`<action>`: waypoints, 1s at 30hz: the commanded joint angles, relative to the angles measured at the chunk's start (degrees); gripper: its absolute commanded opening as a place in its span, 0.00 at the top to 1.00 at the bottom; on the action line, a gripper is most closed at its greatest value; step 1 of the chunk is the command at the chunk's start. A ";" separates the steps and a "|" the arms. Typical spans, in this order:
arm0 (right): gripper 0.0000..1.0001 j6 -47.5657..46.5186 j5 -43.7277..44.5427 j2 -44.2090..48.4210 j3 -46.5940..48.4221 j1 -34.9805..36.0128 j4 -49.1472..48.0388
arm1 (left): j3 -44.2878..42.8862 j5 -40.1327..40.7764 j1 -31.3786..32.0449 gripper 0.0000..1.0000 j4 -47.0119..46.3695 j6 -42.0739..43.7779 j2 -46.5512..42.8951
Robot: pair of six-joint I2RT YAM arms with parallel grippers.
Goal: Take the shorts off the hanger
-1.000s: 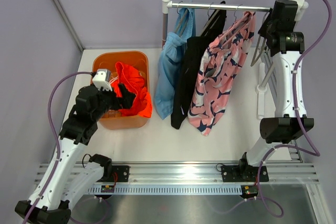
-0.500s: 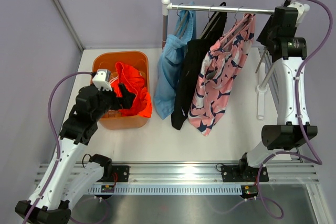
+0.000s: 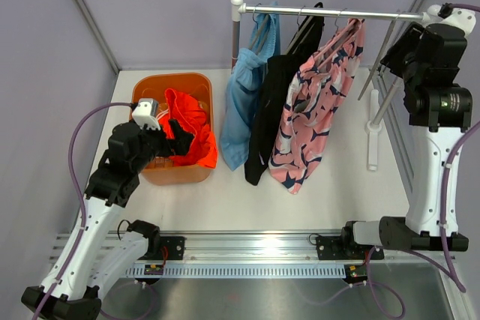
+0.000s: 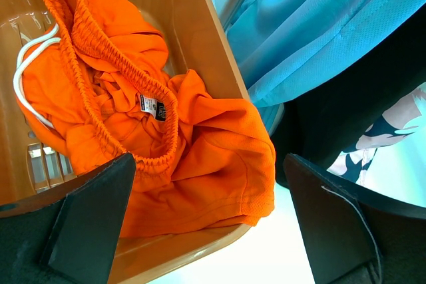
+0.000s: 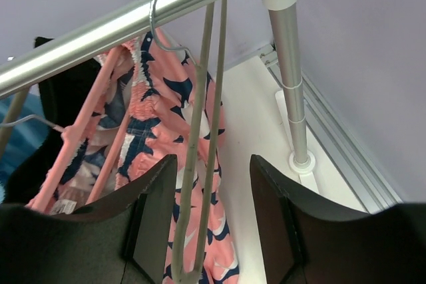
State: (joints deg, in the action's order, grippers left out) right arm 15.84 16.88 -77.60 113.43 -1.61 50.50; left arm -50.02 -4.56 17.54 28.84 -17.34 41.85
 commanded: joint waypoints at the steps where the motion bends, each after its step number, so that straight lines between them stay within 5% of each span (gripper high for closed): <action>1: 0.45 1.74 -3.52 2.37 -0.31 0.02 -0.14 | 0.36 -0.28 0.13 0.01 -1.60 0.91 -0.62; 11: 0.43 1.65 2.36 -5.79 10.76 15.57 2.85 | 0.18 0.34 0.21 0.01 -1.16 1.08 -0.62; 30: 0.42 7.45 7.20 -18.81 10.68 16.64 -8.31 | 0.27 0.43 0.13 0.01 -1.24 1.17 -0.45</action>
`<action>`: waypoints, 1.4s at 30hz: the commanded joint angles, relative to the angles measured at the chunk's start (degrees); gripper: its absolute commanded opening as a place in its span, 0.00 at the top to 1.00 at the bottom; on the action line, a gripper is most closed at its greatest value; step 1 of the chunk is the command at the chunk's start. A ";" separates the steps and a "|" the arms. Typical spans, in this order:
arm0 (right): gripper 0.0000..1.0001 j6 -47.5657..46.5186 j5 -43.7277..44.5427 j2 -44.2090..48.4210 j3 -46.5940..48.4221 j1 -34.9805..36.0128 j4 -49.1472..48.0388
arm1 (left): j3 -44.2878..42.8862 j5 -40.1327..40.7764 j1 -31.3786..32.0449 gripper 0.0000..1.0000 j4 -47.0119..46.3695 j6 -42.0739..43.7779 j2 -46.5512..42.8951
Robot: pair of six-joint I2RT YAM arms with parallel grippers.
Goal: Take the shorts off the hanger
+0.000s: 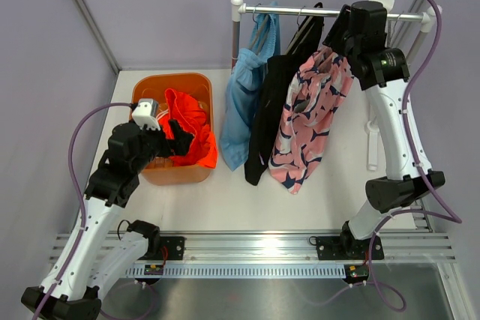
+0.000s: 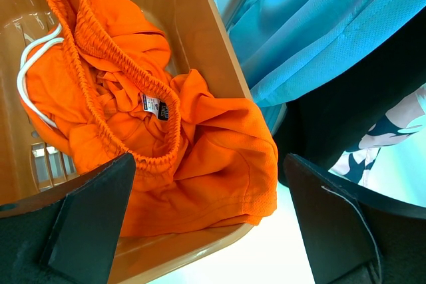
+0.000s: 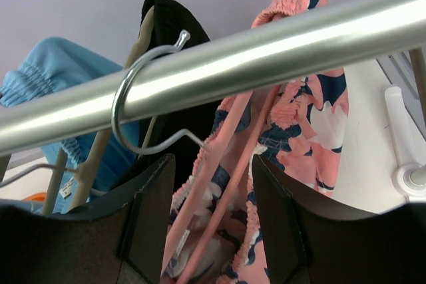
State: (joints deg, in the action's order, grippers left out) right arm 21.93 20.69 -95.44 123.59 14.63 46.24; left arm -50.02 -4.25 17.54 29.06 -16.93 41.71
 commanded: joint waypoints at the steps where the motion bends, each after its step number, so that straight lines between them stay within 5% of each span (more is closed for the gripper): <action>1: 0.43 1.44 3.66 -1.15 0.34 0.48 -4.40 | 0.27 0.12 0.13 0.01 -1.55 0.76 -0.23; 10: 0.51 1.36 4.80 -3.00 -0.10 0.40 -4.84 | 0.36 -0.14 0.13 0.01 -1.46 0.76 0.21; 21: 1.00 0.13 5.68 -1.42 -1.95 0.48 -4.32 | 0.45 -0.49 0.13 0.01 -1.46 0.67 0.39; 42: 0.85 -3.21 7.26 -1.86 -3.18 0.48 -2.64 | 0.45 -0.85 0.13 0.01 -1.46 0.67 0.39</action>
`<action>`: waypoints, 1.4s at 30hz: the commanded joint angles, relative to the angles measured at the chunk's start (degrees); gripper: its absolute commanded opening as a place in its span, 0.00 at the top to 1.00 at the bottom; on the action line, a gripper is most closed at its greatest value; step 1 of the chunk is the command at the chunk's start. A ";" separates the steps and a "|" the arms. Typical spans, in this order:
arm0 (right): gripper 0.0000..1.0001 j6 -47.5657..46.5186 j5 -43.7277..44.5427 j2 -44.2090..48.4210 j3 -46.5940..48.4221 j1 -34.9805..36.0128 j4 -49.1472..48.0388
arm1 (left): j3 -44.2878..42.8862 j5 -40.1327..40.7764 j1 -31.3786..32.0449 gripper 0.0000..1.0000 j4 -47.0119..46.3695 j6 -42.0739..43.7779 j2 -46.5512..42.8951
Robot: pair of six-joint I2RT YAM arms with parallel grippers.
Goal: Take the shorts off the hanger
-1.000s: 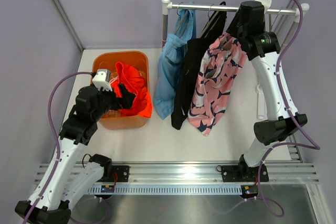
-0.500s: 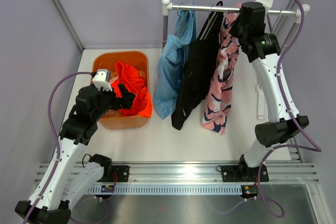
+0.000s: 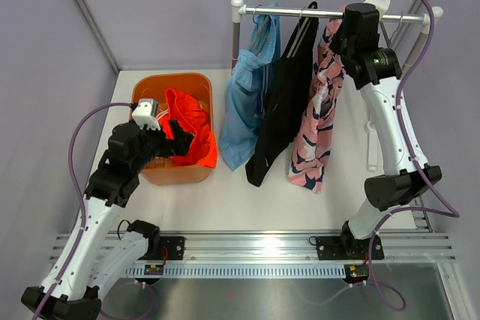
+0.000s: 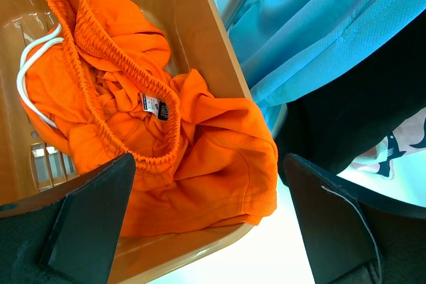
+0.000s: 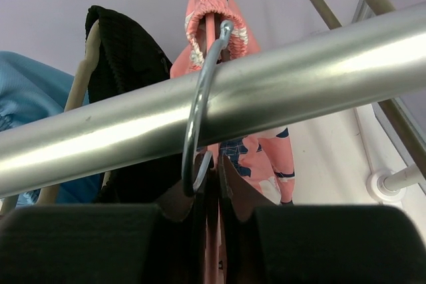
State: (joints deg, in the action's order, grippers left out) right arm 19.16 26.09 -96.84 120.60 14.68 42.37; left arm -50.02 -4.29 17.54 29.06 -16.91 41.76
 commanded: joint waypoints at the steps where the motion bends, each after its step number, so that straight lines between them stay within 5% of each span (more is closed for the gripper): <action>1: 0.84 -0.52 1.95 -0.54 -0.27 0.35 1.14 | 0.45 -0.80 0.13 0.01 -1.46 0.65 0.34; 18: 0.83 -1.67 3.18 -1.43 -1.15 0.35 1.05 | 0.54 -0.98 0.13 0.01 -1.46 0.65 0.78; 22: 0.99 -1.75 3.18 -1.42 -1.77 0.35 1.22 | 0.54 -0.98 0.13 0.01 -1.46 0.65 0.87; 26: 1.00 -2.37 1.34 -0.55 -0.10 0.44 2.28 | 0.54 -0.89 0.13 0.01 -1.46 0.65 0.78; 42: 1.00 -5.01 -9.74 12.90 -0.53 0.44 6.94 | 0.45 -1.33 0.13 0.01 -1.64 0.91 0.69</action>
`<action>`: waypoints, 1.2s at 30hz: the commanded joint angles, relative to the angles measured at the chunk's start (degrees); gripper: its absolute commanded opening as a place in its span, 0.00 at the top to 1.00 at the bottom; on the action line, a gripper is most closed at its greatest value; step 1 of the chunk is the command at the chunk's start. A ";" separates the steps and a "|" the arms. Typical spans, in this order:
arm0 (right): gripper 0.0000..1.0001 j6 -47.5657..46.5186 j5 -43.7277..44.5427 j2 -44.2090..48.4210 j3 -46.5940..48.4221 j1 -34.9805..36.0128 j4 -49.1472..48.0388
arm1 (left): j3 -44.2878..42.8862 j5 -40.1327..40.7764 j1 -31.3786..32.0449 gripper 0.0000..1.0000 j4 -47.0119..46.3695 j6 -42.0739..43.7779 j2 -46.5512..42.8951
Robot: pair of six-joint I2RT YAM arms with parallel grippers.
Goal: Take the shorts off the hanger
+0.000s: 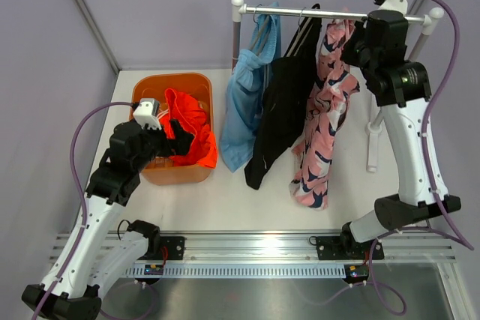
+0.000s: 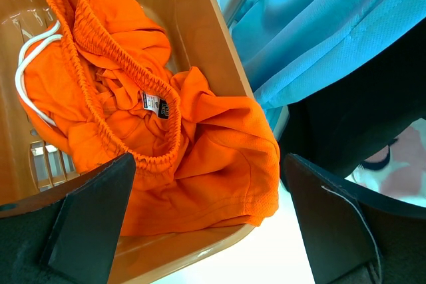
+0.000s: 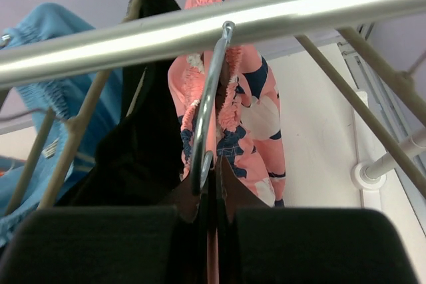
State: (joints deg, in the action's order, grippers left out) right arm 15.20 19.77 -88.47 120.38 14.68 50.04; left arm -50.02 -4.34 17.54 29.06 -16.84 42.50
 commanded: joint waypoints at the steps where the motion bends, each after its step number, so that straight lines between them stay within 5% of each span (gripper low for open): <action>1: 1.00 -1.31 -3.68 5.75 -0.93 0.44 -1.17 | 0.45 -1.46 0.13 0.01 -1.81 0.84 -0.05; 6: 1.00 -2.02 -5.52 6.90 0.03 0.44 1.19 | 0.45 -3.21 0.13 0.01 -2.25 1.11 -0.05; 18: 1.00 -1.05 -16.86 23.41 -16.39 0.44 3.65 | -2.78 -12.81 4.07 0.02 -6.56 1.64 -0.05; 27: 1.00 -0.44 -25.48 33.87 -26.23 0.35 4.98 | -20.36 7.02 27.61 0.02 -3.21 2.69 8.20; 31: 1.00 -0.96 -25.48 35.73 -29.14 0.44 5.33 | -28.97 13.47 38.42 0.03 -5.50 0.94 16.89; 36: 1.00 -1.31 -24.43 36.87 -30.29 0.35 6.20 | -43.45 20.85 44.59 0.06 -8.84 -0.65 33.24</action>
State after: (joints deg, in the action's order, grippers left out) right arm 14.50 -3.92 -52.25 89.95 14.70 56.95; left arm -87.42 8.67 59.96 24.10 -15.97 68.84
